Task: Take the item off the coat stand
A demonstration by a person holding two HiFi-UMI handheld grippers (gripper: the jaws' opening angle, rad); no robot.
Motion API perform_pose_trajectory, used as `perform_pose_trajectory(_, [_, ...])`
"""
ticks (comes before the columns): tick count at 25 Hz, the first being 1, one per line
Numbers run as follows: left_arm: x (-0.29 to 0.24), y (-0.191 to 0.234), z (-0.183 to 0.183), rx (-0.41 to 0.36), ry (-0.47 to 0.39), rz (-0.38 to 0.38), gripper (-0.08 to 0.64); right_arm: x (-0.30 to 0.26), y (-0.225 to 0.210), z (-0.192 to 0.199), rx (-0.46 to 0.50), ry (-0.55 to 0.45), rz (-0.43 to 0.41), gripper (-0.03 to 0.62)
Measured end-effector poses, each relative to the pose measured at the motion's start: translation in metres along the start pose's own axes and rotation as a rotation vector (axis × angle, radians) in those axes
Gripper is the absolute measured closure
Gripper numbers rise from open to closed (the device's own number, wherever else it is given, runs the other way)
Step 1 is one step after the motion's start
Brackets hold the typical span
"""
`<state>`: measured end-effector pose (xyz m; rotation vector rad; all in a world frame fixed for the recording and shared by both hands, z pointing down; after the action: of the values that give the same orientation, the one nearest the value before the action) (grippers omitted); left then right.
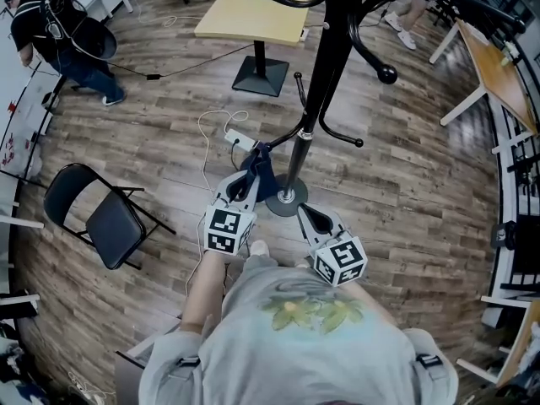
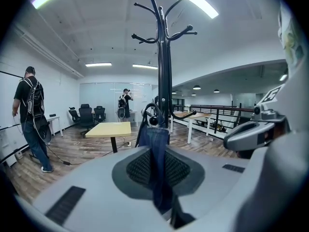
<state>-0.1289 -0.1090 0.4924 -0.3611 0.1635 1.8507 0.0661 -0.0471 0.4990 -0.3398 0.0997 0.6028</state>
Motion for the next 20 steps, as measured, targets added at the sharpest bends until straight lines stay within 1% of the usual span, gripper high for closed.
perform_pose_trajectory(12, [0.021, -0.006, -0.005, 0.032, -0.019, -0.049, 0.517, 0.006, 0.000, -0.004, 0.022, 0.001, -0.036, 0.586])
perform_pose_trajectory(20, [0.032, -0.011, -0.003, 0.027, -0.022, -0.072, 0.517, 0.005, 0.002, -0.004, 0.048, 0.013, -0.062, 0.586])
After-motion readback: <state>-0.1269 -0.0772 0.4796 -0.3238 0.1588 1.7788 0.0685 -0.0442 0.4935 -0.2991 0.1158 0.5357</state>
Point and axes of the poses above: the fingertips, and each gripper's own axes: x backward along the fingers, y to its left, z out of its underside, the point moved 7 cm from there along x, backward along the fingers, and after that the axes turned 13 degrees about -z, right-handed, at the moved point
